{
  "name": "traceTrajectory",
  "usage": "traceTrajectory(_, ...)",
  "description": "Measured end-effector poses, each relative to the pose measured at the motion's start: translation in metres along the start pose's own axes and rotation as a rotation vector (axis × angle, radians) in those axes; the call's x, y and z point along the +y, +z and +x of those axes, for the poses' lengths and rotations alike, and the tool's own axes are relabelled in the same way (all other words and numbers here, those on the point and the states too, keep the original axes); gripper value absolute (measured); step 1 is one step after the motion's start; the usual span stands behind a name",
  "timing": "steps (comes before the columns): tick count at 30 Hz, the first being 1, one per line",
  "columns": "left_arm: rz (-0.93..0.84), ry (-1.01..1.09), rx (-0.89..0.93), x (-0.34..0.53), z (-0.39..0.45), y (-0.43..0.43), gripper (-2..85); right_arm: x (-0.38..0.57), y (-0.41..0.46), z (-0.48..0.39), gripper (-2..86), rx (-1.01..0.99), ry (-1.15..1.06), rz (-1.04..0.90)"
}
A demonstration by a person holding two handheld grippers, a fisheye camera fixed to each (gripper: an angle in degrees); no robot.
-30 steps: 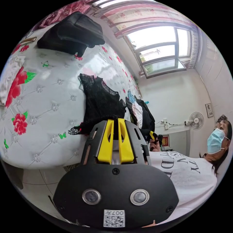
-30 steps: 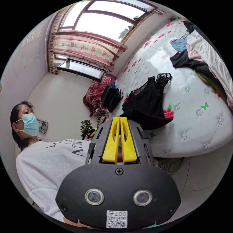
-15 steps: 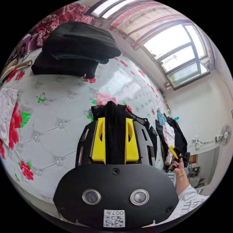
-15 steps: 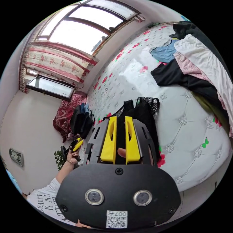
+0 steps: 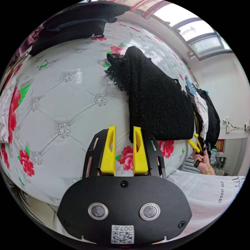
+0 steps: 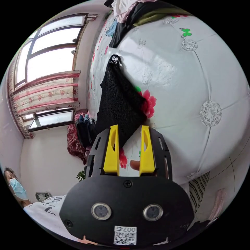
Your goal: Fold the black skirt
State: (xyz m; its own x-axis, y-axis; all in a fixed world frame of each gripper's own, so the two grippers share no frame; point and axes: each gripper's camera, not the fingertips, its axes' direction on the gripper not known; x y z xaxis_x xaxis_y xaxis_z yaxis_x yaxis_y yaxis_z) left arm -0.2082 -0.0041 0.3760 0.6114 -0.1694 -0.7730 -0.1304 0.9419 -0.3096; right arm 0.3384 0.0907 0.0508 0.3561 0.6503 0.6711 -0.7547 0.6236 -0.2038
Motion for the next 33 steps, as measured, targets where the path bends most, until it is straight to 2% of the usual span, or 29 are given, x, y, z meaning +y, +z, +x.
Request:
traceTrajectory(4, 0.017, 0.057, -0.075, 0.008, 0.012, -0.009, 9.1, -0.008, 0.014, 0.005, 6.1, 0.059, -0.006, 0.011)
traceTrajectory(7, 0.158, 0.191, -0.133, 0.022, 0.046, -0.041, 7.3, -0.007, 0.019, 0.021, 4.1, 0.017, 0.034, 0.034)
traceTrajectory(11, 0.231, 0.434, -0.009, 0.022, 0.113, -0.053, 6.6, -0.004, 0.028, 0.032, 1.8, 0.018, 0.040, 0.036)
traceTrajectory(14, 0.134, 0.480, 0.109, 0.009, 0.143, -0.011, 7.1, 0.001, 0.037, 0.022, 0.4, 0.087, -0.009, 0.055)
traceTrajectory(18, -0.130, 0.382, 0.039, 0.000, 0.148, 0.071, 7.4, 0.004, 0.054, -0.030, -0.1, 0.175, -0.218, 0.055)
traceTrajectory(23, -0.080, 0.461, -0.042, 0.012, 0.151, 0.073, 5.3, 0.017, 0.112, -0.144, -0.2, 0.231, -0.669, -0.093)
traceTrajectory(25, -0.079, 0.460, -0.034, 0.014, 0.150, 0.068, 5.5, 0.047, 0.164, -0.204, -0.3, 0.266, -0.945, -0.229)
traceTrajectory(26, -0.086, 0.444, -0.021, 0.014, 0.146, 0.063, 5.8, 0.058, 0.178, -0.217, -0.3, 0.272, -1.010, -0.265)
traceTrajectory(28, -0.078, 0.414, 0.022, 0.018, 0.137, 0.050, 6.1, 0.105, 0.240, -0.254, -0.2, 0.297, -1.248, -0.448)
traceTrajectory(31, -0.037, 0.376, 0.083, 0.034, 0.115, 0.023, 6.0, 0.166, 0.326, -0.260, -0.2, 0.363, -1.446, -0.704)
traceTrajectory(33, -0.019, 0.330, 0.113, 0.046, 0.093, 0.005, 5.6, 0.198, 0.375, -0.244, -0.1, 0.402, -1.501, -0.848)
